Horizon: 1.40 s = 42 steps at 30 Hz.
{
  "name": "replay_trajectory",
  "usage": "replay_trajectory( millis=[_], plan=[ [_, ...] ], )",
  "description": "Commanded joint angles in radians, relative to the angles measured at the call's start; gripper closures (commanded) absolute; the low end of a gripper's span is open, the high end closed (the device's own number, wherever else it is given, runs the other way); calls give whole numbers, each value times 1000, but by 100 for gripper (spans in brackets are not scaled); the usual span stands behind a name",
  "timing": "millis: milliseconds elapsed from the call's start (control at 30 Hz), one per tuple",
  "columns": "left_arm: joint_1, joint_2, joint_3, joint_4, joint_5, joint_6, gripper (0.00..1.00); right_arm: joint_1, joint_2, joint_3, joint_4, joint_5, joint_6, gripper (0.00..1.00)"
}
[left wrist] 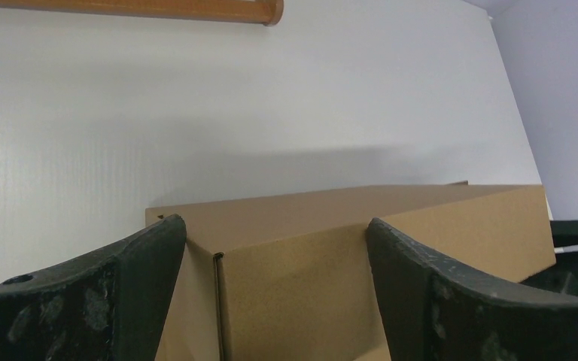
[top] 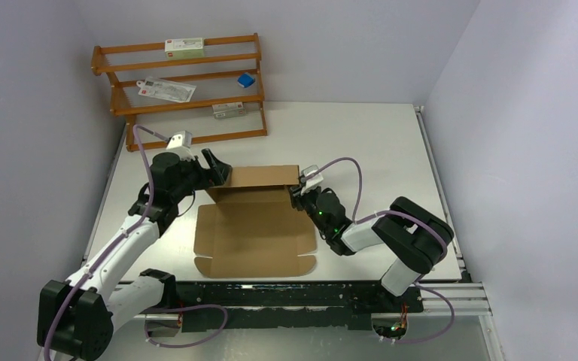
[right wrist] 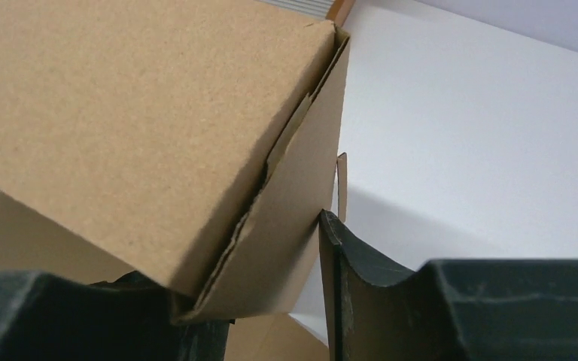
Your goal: Fold the paper box
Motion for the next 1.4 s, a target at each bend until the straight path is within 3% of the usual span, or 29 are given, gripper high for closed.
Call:
replay_trajectory(
  millis=[0, 267, 500, 600, 700, 800, 1133, 1367],
  plan=[
    [-16, -23, 2, -116, 96, 19, 7, 6, -6, 44, 19, 79, 1, 61],
    [-15, -52, 73, -211, 56, 59, 4, 4, -27, 75, -75, 59, -32, 83],
    [-14, -37, 285, -371, -49, 201, 2, -6, -72, 97, -193, -60, -57, 88],
    [-14, 46, 384, -411, 23, 234, 2, -9, -87, 105, -236, -97, -61, 89],
    [-14, 141, 427, -372, 184, 222, 2, -12, -91, 110, -259, -138, -59, 88],
    [-19, 227, 447, -317, 296, 199, 8, -12, -80, 118, -275, -163, -58, 88],
    [-132, 457, 498, -158, 387, 132, 5, -13, -35, 130, -281, -184, -65, 87],
    [-158, 562, 519, -78, 483, 100, 5, -13, 8, 126, -228, -72, -42, 86]
  ],
)
